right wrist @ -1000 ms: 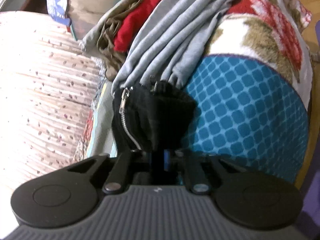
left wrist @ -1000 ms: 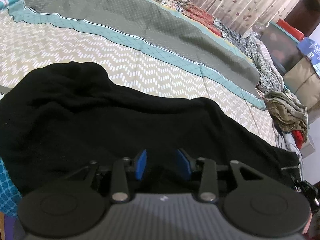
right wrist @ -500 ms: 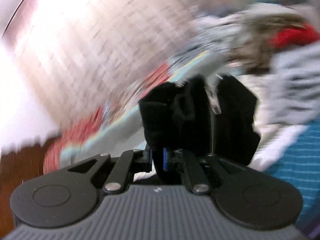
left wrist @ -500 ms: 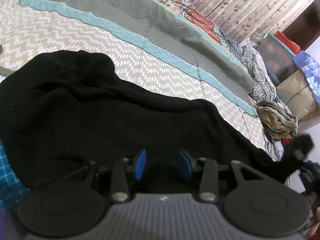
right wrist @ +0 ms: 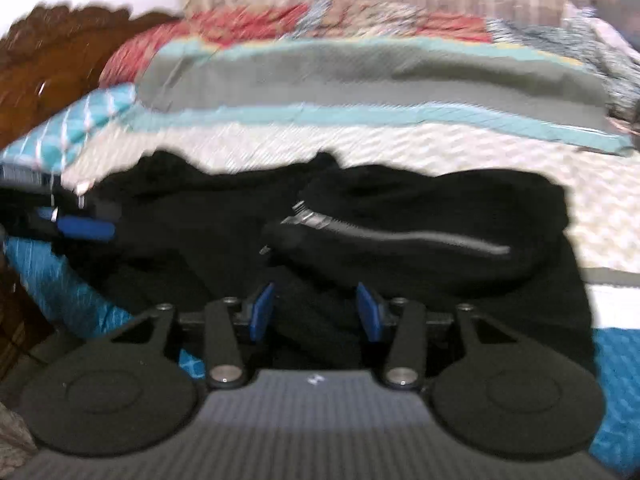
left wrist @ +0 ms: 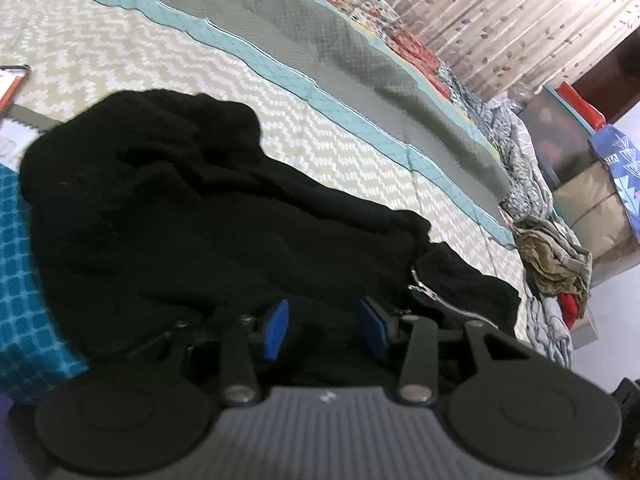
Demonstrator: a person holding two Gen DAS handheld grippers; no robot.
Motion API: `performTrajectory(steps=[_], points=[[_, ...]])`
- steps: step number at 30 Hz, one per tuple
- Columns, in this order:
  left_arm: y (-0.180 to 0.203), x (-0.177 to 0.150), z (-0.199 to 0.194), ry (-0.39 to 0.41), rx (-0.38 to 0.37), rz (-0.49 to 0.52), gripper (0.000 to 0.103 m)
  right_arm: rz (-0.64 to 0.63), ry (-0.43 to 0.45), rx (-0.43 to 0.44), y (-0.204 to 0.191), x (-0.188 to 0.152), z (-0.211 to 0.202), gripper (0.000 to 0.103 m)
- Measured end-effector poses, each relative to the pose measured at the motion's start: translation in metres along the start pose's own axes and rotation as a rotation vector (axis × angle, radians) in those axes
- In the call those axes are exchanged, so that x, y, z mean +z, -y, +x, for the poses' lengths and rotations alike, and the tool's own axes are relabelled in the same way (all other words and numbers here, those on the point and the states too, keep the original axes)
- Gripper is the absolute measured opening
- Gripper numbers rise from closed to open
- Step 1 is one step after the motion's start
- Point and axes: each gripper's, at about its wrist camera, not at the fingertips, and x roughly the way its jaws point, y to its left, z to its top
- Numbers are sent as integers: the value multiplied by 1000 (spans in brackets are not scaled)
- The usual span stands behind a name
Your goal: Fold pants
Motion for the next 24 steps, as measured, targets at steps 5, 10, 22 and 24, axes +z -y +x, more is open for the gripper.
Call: performTrajectory(steps=[5,10,22,24], points=[[28,0,19,-44,-35,62,40,193,85,-132,53,-11,-39,49],[69,1,52,-88,-69,159,45,354,113,-249,94,-26,-46,49],[127,-29,120,-224,-57,317,23,354,43,-408,93,-58,-45,6],[128,-34,116,-214,-54,333,23,362,21,-531,103,-65,-45,2]])
